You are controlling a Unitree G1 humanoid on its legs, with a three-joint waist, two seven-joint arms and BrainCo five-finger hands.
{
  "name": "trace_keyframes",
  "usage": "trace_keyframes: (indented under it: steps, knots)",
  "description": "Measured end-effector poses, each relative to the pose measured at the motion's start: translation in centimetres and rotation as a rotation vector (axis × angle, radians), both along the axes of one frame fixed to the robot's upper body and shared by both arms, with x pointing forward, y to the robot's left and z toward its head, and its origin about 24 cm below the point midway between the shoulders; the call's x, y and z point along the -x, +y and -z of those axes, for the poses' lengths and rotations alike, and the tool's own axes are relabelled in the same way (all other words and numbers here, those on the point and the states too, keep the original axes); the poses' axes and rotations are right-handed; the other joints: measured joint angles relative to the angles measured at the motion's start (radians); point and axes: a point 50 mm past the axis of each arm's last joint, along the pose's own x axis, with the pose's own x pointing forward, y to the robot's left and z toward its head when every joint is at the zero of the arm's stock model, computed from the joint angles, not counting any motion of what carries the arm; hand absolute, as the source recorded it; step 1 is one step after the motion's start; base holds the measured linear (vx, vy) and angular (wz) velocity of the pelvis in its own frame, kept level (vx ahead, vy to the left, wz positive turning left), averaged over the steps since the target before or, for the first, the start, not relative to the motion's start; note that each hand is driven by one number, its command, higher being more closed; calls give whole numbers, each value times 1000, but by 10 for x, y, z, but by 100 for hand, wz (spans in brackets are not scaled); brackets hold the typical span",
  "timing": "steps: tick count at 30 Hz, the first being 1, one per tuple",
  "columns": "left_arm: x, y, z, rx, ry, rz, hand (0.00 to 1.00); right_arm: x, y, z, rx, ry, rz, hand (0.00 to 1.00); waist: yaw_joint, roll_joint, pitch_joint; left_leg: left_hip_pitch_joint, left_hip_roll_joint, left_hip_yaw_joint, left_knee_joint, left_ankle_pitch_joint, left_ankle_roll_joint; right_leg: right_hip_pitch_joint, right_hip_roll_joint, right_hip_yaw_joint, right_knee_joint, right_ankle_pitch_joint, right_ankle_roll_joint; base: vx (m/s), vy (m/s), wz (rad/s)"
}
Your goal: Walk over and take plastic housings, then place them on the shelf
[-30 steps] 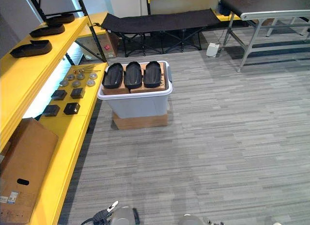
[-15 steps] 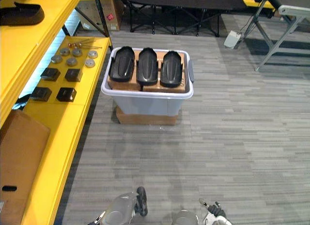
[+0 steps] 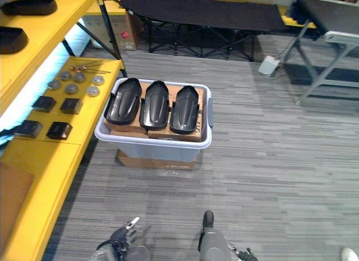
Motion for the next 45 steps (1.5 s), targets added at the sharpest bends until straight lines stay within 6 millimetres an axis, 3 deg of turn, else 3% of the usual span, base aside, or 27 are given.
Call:
trace_keyframes:
  steps: [1,3,4,5,6,8,9,11,12,13,16,17,21,24,27,30,31,32,33,34,36,40,45]
  knots:
    - [2,2,1,-26,13,-32,0,1,2,1,-6,3,2,0,0,-1,0,-12,4,-14,64,10,12,-3,-3,-6,62,-53,-11,284,-254,15]
    - [8,3,2,-48,34,-94,0,6,1,2,-5,22,6,0,-1,8,-12,-90,24,-37,248,44,51,18,-2,-20,86,-91,-20,283,-222,14]
    - [9,7,2,-69,31,-135,0,10,-1,2,-2,31,9,0,-1,14,-16,-160,40,-56,395,114,79,47,5,-31,81,-110,-30,289,-160,19]
    - [8,11,1,-87,21,-170,0,13,-1,3,-1,40,7,0,0,15,-13,-218,58,-68,527,228,86,98,12,-41,55,-125,-49,353,-174,19]
    - [8,12,1,-94,20,-178,0,15,-1,3,-1,43,5,0,0,9,-7,-246,67,-68,590,227,87,128,12,-48,38,-127,-58,314,-102,21]
    - [4,13,-1,-99,7,-195,0,17,-3,2,14,36,14,0,0,14,-5,-304,63,-38,677,148,78,210,1,-67,1,-119,-58,313,-26,14]
    - [4,12,-1,-98,4,-197,0,13,-6,0,36,0,28,0,0,12,-4,-320,38,25,582,103,60,268,-18,-78,-29,-113,-47,292,43,10]
    - [4,10,-1,-89,-1,-192,0,7,-11,-3,68,-60,43,0,0,10,-2,-321,-6,71,365,100,49,303,-42,-89,-61,-106,-33,255,118,9]
    - [5,8,-1,-81,-9,-178,0,-6,-14,-10,92,-144,46,0,2,11,-2,-325,-43,69,118,173,47,320,-58,-99,-91,-117,0,206,184,-10]
    - [4,11,-1,-90,-14,-166,0,-16,-15,-13,85,-202,61,0,11,-5,6,-327,-69,73,95,228,71,323,-76,-89,-93,-124,22,197,203,-6]
    - [1,28,-5,-161,-34,-101,0,-36,1,-18,24,-339,103,0,11,-81,16,-333,-155,78,45,229,97,333,-136,-80,-175,-97,67,209,172,22]
    - [-3,32,-7,-179,-46,-81,0,-41,1,-20,19,-363,116,0,17,-93,23,-343,-169,79,52,221,106,333,-143,-82,-181,-91,77,196,169,14]
    - [-8,35,-10,-239,-68,14,0,-57,-10,-32,112,-439,163,0,32,-94,24,-345,-193,106,112,133,137,331,-185,-73,-147,-87,87,193,163,-11]
    - [-8,38,-12,-246,-78,21,0,-73,-19,-50,228,-507,210,0,36,-103,28,-298,-191,138,125,89,150,292,-207,-55,-25,-83,80,204,144,-29]
    - [-12,42,-17,-261,-99,53,0,-89,-46,-86,425,-624,302,0,40,-119,31,-301,-170,138,125,87,153,260,-186,-46,4,-39,75,180,29,-8]
    - [-10,42,-18,-253,-97,47,0,-93,-86,-140,675,-787,400,0,32,-119,31,-290,-138,116,123,87,153,228,-154,-12,72,-9,74,147,-45,3]
    - [-7,41,-17,-247,-86,44,0,-92,-99,-165,775,-857,422,0,23,-116,33,-288,-124,100,125,87,153,219,-127,12,52,-116,69,116,-129,3]
    - [-4,45,-16,-244,-71,25,0,-89,-109,-190,869,-928,425,0,22,-127,27,-283,-114,100,128,87,153,213,-101,26,-20,-151,57,109,-160,-1]
    - [-1,47,-16,-240,-65,6,0,-88,-113,-201,908,-967,421,0,22,-133,25,-282,-114,101,133,87,153,210,-91,31,-65,-146,51,126,-289,-3]
    - [3,52,-16,-237,-60,-36,0,-86,-117,-224,979,-1046,391,0,12,-153,26,-279,-118,99,164,81,143,216,-75,20,-124,-87,41,85,-221,4]
    - [12,50,-12,-204,-44,-99,0,-86,-121,-246,1043,-1119,328,0,-8,-123,24,-269,-85,70,187,66,119,265,-38,8,-144,-87,42,143,-196,6]
    - [19,42,-9,-166,-44,-116,0,-85,-115,-260,1038,-1178,156,0,-24,-104,13,-245,-54,63,146,84,89,309,-10,-29,-170,-96,26,119,-151,21]
    - [14,39,-13,-180,-95,-69,0,-116,-94,-256,894,-1182,-20,0,-28,-102,12,-248,-47,69,210,85,89,297,-16,-48,-85,-117,-9,62,-11,9]
